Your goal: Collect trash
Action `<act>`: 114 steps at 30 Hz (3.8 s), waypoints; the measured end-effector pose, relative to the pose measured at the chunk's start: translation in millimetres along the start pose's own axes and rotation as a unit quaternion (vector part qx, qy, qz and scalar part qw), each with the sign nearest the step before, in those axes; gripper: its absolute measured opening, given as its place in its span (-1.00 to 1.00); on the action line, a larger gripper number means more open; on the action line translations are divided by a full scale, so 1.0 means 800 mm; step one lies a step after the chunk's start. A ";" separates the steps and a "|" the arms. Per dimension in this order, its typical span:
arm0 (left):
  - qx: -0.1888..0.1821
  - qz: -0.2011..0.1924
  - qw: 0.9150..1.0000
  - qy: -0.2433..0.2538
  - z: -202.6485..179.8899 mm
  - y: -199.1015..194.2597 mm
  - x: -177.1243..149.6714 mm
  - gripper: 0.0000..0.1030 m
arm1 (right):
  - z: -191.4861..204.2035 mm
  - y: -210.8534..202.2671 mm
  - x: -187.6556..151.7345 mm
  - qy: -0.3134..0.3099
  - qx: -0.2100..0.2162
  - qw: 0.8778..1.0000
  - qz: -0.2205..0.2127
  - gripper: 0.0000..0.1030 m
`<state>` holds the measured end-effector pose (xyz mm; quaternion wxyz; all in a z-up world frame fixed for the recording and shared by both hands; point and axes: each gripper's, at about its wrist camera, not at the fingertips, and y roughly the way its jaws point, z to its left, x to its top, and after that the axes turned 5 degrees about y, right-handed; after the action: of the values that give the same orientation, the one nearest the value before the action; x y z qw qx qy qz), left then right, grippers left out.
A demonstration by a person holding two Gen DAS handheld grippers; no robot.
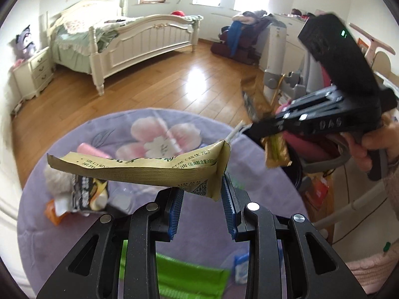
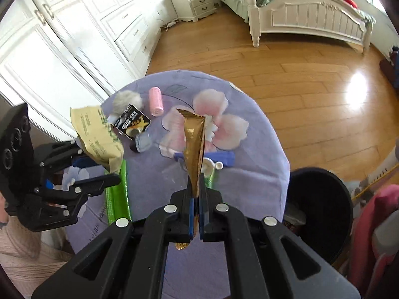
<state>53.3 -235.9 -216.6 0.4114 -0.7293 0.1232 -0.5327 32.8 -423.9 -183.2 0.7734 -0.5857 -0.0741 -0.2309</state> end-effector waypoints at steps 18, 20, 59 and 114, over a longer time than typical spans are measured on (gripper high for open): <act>0.026 0.006 0.999 0.024 -0.041 0.014 0.042 -0.42 | -0.020 -0.007 -0.014 -0.043 0.009 0.999 0.027 -0.86; 0.026 0.005 0.999 0.019 -0.042 0.015 0.043 -0.42 | -0.020 -0.008 -0.018 -0.048 0.017 0.998 0.032 -0.86; -0.085 0.048 0.984 0.148 -0.185 0.161 0.125 -0.32 | -0.156 -0.127 -0.069 0.083 -0.198 0.974 -0.076 -0.93; 0.096 0.075 0.990 -0.078 0.018 -0.030 -0.145 0.24 | 0.013 0.035 -0.190 -0.199 -0.088 0.965 0.145 -0.62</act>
<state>13.1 -142.2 -279.0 0.5262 -0.7145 0.0935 -0.4514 -87.5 -367.5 -262.7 0.7135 -0.6904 -0.1196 -0.0007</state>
